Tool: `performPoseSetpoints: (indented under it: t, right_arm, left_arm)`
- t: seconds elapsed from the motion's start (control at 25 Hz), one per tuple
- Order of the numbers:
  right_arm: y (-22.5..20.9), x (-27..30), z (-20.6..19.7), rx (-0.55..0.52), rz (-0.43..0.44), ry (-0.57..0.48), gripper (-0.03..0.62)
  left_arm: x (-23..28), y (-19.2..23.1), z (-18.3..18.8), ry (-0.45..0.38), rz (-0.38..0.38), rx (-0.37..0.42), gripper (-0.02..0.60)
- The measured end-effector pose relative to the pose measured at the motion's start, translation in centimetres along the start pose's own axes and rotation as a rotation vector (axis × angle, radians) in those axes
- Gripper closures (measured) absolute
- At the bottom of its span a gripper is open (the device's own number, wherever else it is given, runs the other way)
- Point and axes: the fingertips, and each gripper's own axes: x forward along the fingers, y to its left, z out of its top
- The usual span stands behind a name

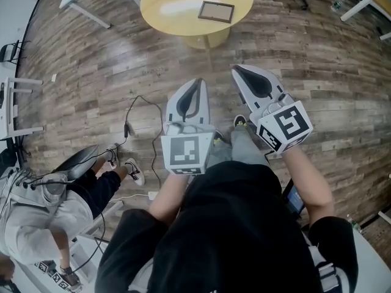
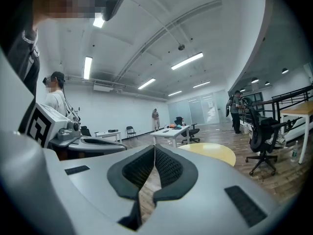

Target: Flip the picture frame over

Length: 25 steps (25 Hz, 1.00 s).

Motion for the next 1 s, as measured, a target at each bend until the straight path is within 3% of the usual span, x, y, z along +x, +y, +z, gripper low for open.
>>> performPoseSetpoints:
  t: [0.24,0.76,1.0]
  right_arm:
    - [-3.9,1.7,-0.1,0.013,0.002,0.012,0.574]
    - [-18.8,5.8,2.3,0.039,0.024,-0.044,0.574]
    - [-22.7,6.7,2.1,0.056,0.03,-0.054,0.574]
  left_arm:
    - [4.5,0.0,0.5,0.014,-0.004,0.007,0.558]
    - [18.4,-1.3,3.5,0.055,0.035,0.061,0.558]
    - [21.7,-1.6,3.9,0.067,0.06,0.072,0.558]
